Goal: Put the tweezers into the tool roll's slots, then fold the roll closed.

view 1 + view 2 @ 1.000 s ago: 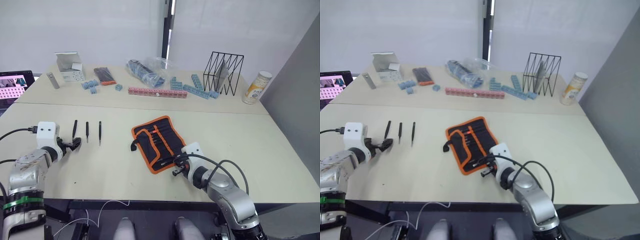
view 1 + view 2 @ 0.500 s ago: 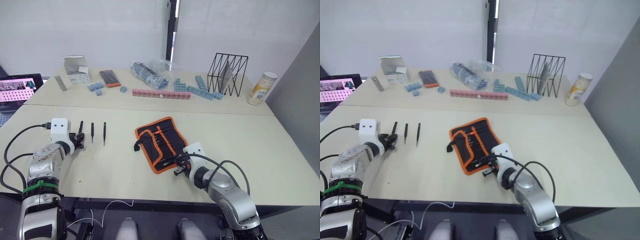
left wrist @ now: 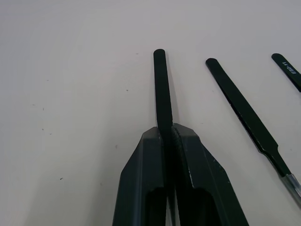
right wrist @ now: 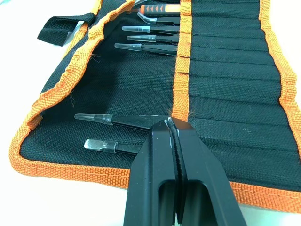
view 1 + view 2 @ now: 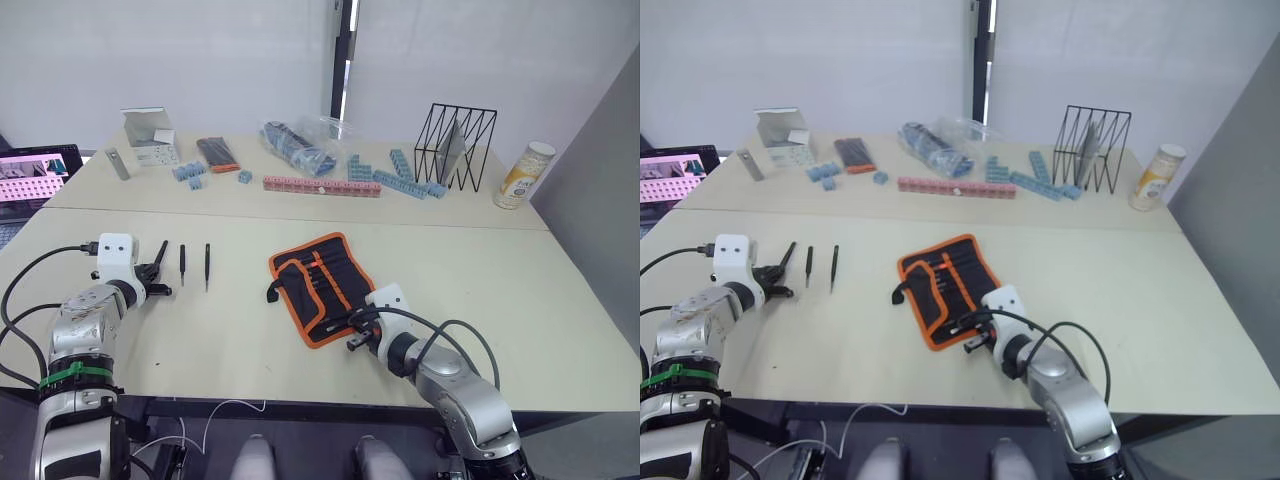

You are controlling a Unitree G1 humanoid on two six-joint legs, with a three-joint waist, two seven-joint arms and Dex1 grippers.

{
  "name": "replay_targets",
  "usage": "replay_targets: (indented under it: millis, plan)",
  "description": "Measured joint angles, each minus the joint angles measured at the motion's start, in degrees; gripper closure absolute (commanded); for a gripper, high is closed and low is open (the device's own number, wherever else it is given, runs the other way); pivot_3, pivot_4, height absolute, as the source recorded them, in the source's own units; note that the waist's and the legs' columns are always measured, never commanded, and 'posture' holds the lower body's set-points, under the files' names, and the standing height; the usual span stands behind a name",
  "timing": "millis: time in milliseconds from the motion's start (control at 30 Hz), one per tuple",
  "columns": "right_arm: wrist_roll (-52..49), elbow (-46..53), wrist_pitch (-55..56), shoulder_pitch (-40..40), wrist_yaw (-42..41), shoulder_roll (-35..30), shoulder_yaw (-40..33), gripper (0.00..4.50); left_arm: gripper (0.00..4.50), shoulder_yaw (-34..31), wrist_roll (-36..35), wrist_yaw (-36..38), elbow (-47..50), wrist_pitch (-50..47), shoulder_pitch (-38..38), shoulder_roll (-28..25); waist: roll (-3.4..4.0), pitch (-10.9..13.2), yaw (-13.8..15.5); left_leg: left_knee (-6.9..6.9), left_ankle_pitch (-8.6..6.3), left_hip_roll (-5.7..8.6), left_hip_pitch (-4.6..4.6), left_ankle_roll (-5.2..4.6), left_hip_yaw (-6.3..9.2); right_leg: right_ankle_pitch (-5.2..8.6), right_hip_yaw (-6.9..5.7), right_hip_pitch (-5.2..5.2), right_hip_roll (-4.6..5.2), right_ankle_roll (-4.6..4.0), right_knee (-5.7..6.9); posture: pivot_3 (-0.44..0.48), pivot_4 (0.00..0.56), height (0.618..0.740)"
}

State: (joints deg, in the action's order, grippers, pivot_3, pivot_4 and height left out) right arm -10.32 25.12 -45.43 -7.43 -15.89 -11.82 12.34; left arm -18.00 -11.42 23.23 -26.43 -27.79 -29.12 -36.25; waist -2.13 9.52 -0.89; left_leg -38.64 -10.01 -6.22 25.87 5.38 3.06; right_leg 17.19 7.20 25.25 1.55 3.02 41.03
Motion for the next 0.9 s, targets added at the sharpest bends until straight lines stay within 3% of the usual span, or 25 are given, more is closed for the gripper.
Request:
replay_targets:
  millis: [167,267,400,467,633,767,900]
  plan:
    - [0.0,0.2,0.0,-0.1,0.0,-0.1,-0.1,4.50,4.49,-0.4,-4.1,1.4,13.9,-6.3,-1.3,0.0,-0.32,0.1,0.1,-0.07,0.02,0.00,0.36,-0.01,0.06,-0.01,-0.03,0.18,-0.03,0.01,-0.01,0.000,0.150,0.663]
    - [0.0,0.2,0.0,-0.3,0.0,-0.3,0.0,4.50,4.49,3.6,-6.1,3.4,20.5,-11.6,-4.1,1.4,-0.30,0.1,0.2,-0.06,0.02,0.01,0.37,-0.01,0.06,-0.01,-0.03,0.18,-0.03,0.01,-0.01,0.000,0.150,0.663]
    - [0.0,0.1,-0.1,-0.6,-0.1,-0.5,0.0,4.50,4.49,12.1,-9.3,7.4,24.8,-17.2,-8.4,8.1,-0.31,0.1,0.2,-0.09,0.02,0.04,0.40,-0.02,0.08,0.00,-0.01,0.16,-0.04,0.02,-0.06,0.000,0.150,0.663]
    - [0.0,0.0,0.0,-0.8,-0.1,-0.6,0.2,4.50,4.49,18.1,-9.4,9.1,24.1,-18.4,-11.6,13.4,-0.31,0.1,0.1,-0.10,0.03,0.07,0.42,-0.04,0.09,0.00,0.01,0.15,-0.04,0.02,-0.08,0.000,0.150,0.663]
    - [0.0,0.3,0.1,-0.9,-0.3,-0.5,0.5,4.50,4.49,27.9,-7.4,12.5,16.7,-17.5,-19.6,21.1,-0.13,0.3,-0.4,-0.03,0.31,0.09,0.44,-0.51,0.13,-0.01,0.04,0.17,-0.06,0.06,-0.10,0.000,0.150,0.663]
    - [0.0,0.4,0.1,-0.8,-0.2,-0.5,0.6,4.50,4.49,31.7,-3.5,13.6,7.4,-12.6,-23.2,24.3,-0.06,0.3,-0.8,-0.01,0.31,0.14,0.44,-0.53,0.17,0.02,0.07,0.11,-0.05,0.11,-0.15,0.000,0.150,0.663]
    - [0.0,0.8,0.0,-0.5,0.2,0.1,0.6,4.50,4.49,35.5,0.4,15.8,1.9,-9.4,-22.2,24.7,-0.04,0.3,-1.4,0.03,0.31,0.14,0.53,-0.54,0.18,0.01,0.10,0.12,-0.05,0.12,-0.27,0.000,0.150,0.663]
